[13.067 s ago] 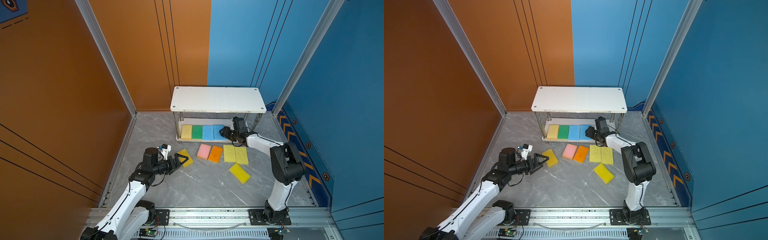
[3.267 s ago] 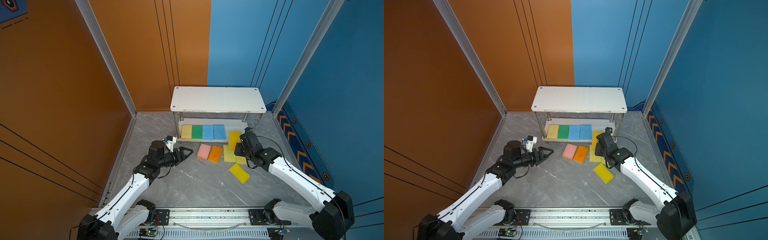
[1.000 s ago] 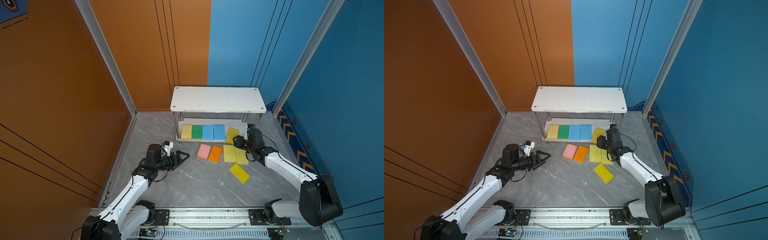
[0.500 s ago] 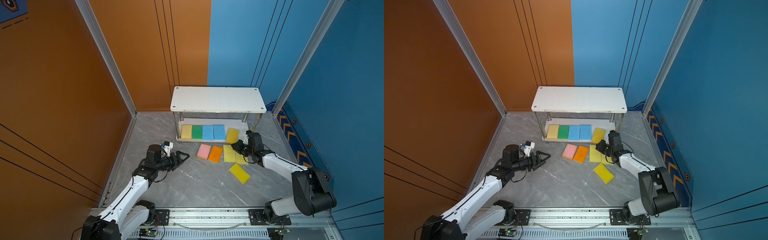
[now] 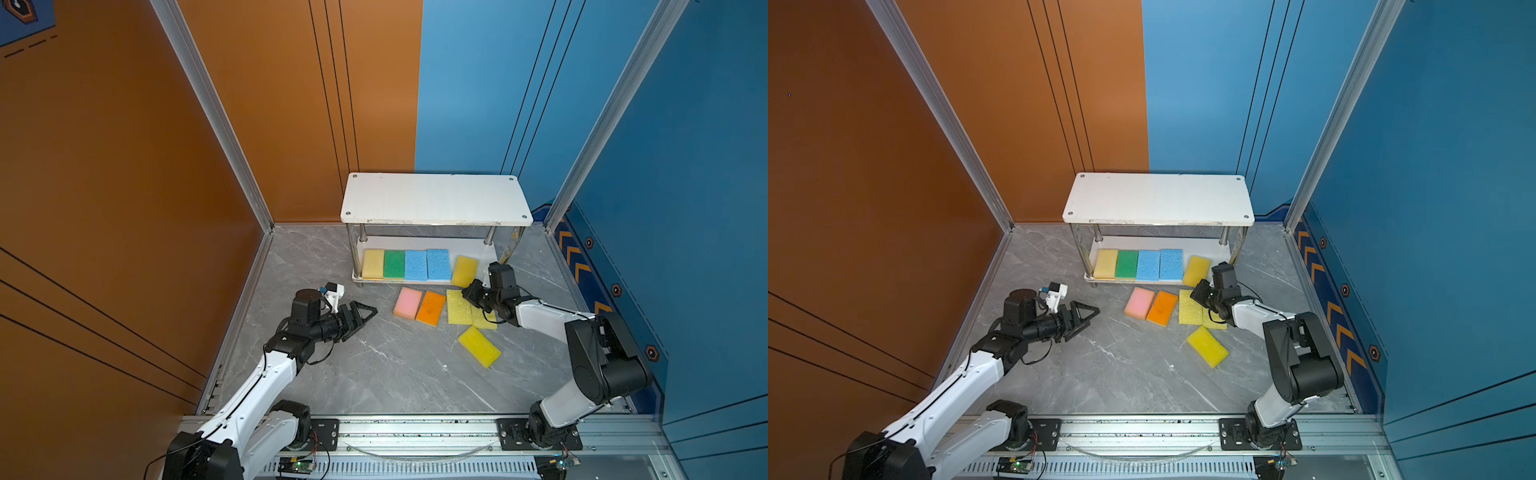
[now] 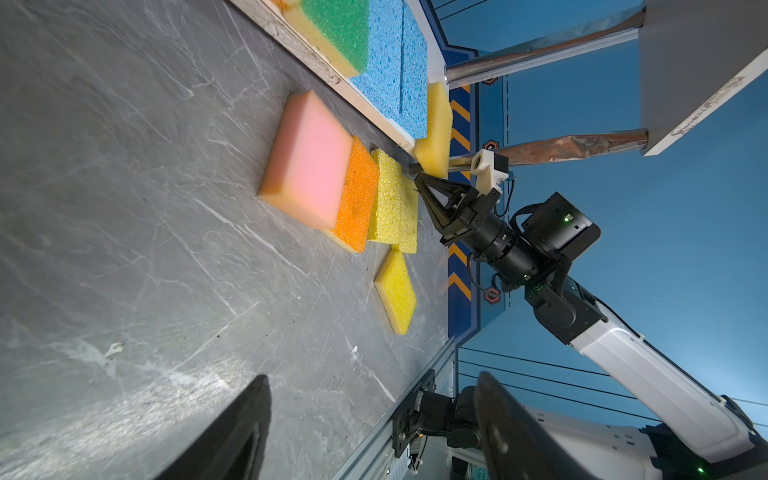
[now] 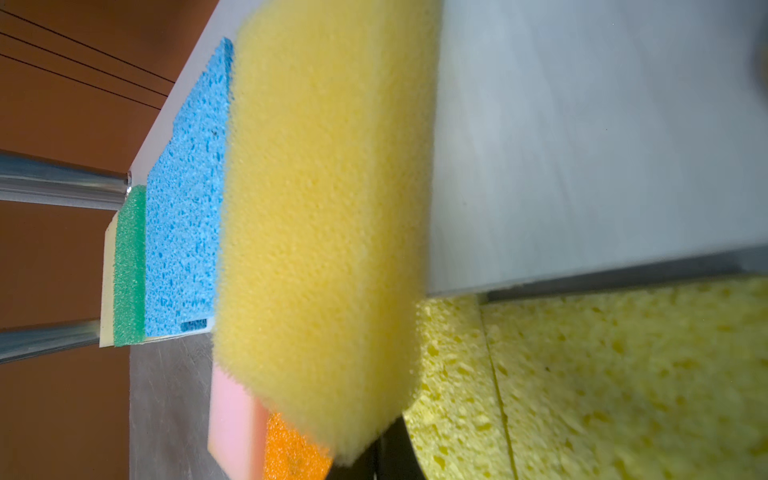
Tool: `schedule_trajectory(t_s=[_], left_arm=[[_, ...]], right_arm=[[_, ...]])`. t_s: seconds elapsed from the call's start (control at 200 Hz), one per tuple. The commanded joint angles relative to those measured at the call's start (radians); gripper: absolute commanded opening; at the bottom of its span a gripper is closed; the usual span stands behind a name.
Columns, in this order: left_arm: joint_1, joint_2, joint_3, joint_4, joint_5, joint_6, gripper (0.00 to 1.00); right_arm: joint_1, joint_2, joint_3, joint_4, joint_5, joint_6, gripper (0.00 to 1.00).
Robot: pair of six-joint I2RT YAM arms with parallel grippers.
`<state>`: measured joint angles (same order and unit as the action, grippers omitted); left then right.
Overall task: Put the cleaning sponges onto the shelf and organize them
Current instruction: 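Lower the yellow sponge beside the blue sponge on the shelf's bottom board, then open the right gripper and push the yellow sponge against the blue sponge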
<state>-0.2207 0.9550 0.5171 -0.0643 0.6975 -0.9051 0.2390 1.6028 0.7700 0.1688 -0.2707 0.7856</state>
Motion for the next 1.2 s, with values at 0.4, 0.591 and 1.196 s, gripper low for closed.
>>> schedule_trajectory(t_s=[0.4,0.591,1.196], left_arm=[[0.016,-0.002,-0.012,-0.004,0.025,0.017,0.78],[0.016,0.004,-0.014,0.003,0.029,0.016,0.78],[0.032,0.007,-0.009,-0.013,0.048,0.029,0.78]], right_arm=[[-0.007,-0.038,0.023,-0.057,0.15,-0.059,0.0],[-0.007,-0.112,-0.034,-0.066,0.192,-0.048,0.0],[-0.009,-0.039,0.054,-0.072,0.272,-0.085,0.0]])
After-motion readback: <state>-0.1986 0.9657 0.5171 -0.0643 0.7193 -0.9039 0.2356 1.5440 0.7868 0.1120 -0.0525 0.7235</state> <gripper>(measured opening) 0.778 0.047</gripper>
